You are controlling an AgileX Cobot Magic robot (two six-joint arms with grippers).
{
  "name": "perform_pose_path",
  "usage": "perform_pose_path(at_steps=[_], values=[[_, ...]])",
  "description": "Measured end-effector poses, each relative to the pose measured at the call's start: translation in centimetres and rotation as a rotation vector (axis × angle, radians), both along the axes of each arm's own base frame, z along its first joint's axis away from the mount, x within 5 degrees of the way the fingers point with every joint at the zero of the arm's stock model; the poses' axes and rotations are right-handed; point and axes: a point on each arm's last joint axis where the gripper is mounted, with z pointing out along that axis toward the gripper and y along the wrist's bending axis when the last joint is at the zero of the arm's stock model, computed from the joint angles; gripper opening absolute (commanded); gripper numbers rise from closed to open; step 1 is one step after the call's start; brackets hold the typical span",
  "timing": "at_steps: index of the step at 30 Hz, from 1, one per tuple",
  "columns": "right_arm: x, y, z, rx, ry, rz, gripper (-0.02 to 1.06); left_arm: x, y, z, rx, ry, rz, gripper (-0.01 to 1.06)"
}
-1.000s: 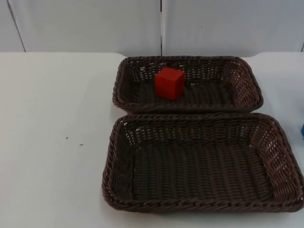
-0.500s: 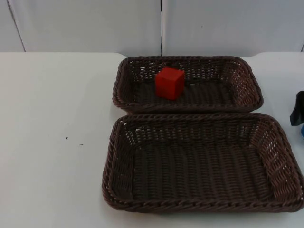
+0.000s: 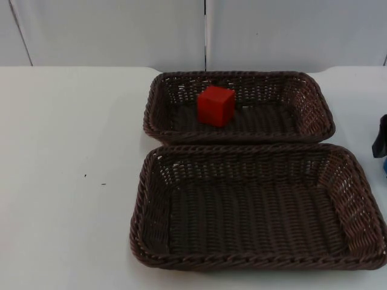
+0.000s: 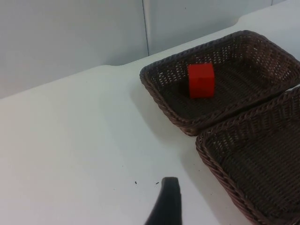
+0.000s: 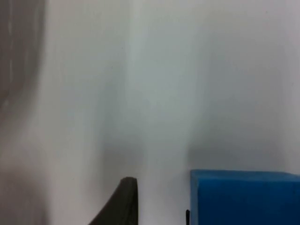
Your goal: Pick up one cube with the left hand and place it into the upper basket. Pick up one cube with the right hand and place it into the lower basket.
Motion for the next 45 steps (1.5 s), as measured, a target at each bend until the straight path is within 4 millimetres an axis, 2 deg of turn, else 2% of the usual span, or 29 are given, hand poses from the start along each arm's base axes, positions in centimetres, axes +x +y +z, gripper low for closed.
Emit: perform_pose_path(at_steps=[7, 11, 15, 16, 19, 20, 23, 26, 27, 31, 35, 39, 41, 45], values=[[-0.1, 0.0, -1.7, -0.006, 0.045, 0.003, 1.02, 0.0, 0.0, 0.0, 0.000, 0.000, 0.000, 0.73], [-0.1, 0.0, -2.2, -0.007, 0.058, 0.003, 0.97, 0.0, 0.0, 0.0, 0.000, 0.000, 0.000, 0.73], [-0.1, 0.0, -2.3, -0.007, 0.060, 0.003, 0.79, 0.0, 0.0, 0.0, 0.000, 0.000, 0.000, 0.73], [-0.1, 0.0, -2.3, -0.007, 0.060, 0.003, 0.79, 0.0, 0.0, 0.0, 0.000, 0.000, 0.000, 0.73], [-0.1, 0.0, -2.3, -0.007, 0.060, 0.003, 0.67, 0.0, 0.0, 0.0, 0.000, 0.000, 0.000, 0.73], [-0.1, 0.0, -2.3, -0.007, 0.060, 0.003, 0.67, 0.0, 0.0, 0.0, 0.000, 0.000, 0.000, 0.73], [-0.1, 0.0, -2.3, -0.007, 0.060, 0.003, 0.51, 0.0, 0.0, 0.0, 0.007, -0.003, 0.002, 0.73], [-0.1, 0.0, -2.3, -0.007, 0.060, 0.003, 0.30, 0.0, 0.0, 0.0, 0.007, -0.003, 0.002, 0.73], [-0.1, 0.0, -2.3, -0.007, 0.060, 0.003, 0.30, 0.0, 0.0, 0.0, 0.007, -0.003, 0.002, 0.73], [-0.1, 0.0, -1.9, -0.006, 0.049, 0.003, 0.03, 0.0, 0.1, 0.0, 0.013, -0.006, 0.003, 0.73], [0.0, 0.0, -0.7, -0.004, 0.015, 0.003, 0.00, 0.0, 0.1, 0.0, 0.014, -0.007, 0.004, 0.73], [-0.1, 0.0, 3.1, 0.003, -0.084, 0.003, 0.00, 0.0, 0.1, 0.0, 0.017, -0.008, 0.004, 0.73], [-0.1, 0.0, 3.6, 0.004, -0.097, 0.003, 0.00, 0.0, 0.1, 0.0, 0.017, -0.008, 0.004, 0.73], [-1.0, 0.0, 7.8, 0.013, -0.179, 0.007, 0.00, 0.0, 0.1, 0.0, 0.017, -0.008, 0.004, 0.73]])
